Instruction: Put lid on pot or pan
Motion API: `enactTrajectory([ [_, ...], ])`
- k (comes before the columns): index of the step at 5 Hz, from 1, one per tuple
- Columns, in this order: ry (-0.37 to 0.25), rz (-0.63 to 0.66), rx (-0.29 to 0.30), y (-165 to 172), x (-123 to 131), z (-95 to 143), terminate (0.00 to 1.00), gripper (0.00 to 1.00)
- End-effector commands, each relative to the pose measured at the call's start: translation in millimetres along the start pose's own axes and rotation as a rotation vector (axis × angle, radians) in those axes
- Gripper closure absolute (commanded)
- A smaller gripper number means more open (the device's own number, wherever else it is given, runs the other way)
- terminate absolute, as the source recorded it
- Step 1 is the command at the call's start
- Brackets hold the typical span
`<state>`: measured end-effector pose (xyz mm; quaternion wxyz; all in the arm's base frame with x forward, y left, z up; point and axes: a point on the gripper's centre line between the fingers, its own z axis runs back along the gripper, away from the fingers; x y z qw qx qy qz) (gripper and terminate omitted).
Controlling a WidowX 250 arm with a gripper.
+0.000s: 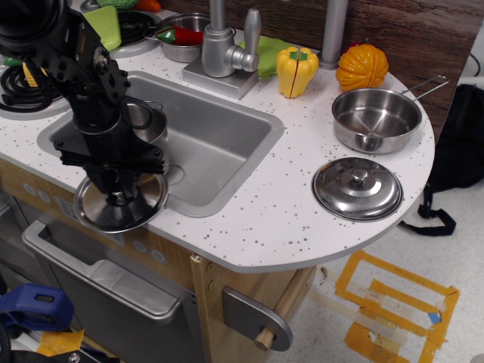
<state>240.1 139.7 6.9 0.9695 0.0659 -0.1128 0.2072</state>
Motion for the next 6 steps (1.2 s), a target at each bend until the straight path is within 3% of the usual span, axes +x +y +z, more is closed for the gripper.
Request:
enactTrajectory([
  [1,-0.058,-0.085,0.046,17.2,29.2,25.9,0.00,1.00],
  [2,-0.074,-0.178,0.043,31.3,55.8,29.8,0.00,1.00],
  [4,-0.129,-0.312,-0.039,49.1,104.8,2.0,0.00,1.00],
  [6,-0.165,-0.364,-0.120,45.7,115.5,-12.0,0.00,1.00],
])
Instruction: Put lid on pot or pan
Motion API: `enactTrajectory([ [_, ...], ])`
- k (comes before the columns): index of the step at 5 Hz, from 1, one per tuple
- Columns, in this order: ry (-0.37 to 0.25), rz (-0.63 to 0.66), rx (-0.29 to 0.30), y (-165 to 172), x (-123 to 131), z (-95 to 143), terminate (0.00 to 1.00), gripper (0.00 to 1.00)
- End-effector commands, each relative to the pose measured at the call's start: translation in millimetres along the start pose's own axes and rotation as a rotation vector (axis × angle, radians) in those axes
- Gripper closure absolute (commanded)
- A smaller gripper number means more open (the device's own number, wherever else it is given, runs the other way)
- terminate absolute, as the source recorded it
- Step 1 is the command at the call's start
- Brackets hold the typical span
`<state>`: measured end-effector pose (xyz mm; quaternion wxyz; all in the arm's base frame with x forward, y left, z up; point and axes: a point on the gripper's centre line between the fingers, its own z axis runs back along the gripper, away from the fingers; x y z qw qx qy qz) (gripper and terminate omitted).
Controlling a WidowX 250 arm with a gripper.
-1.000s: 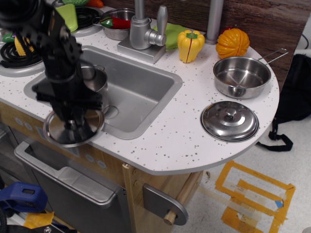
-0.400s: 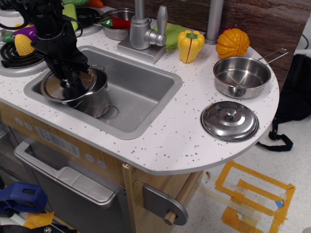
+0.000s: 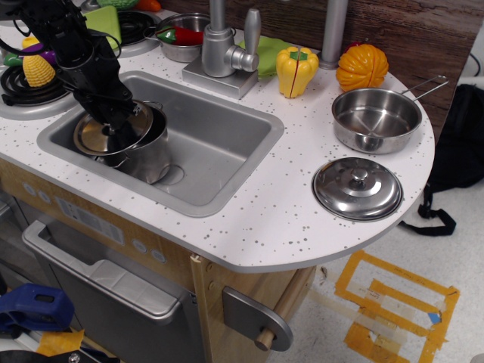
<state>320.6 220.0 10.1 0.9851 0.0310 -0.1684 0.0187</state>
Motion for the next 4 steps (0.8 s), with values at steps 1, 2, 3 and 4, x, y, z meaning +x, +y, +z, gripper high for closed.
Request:
enactTrajectory([
  [1,-0.068,-0.045,0.014,1.6,13.7,20.1,0.00,0.00],
  [2,-0.068,-0.045,0.014,1.6,13.7,20.1,0.00,0.00],
  [3,-0.068,-0.045,0.014,1.6,13.7,20.1,0.00,0.00],
  [4,-0.068,-0.045,0.014,1.6,13.7,20.1,1.00,0.00],
])
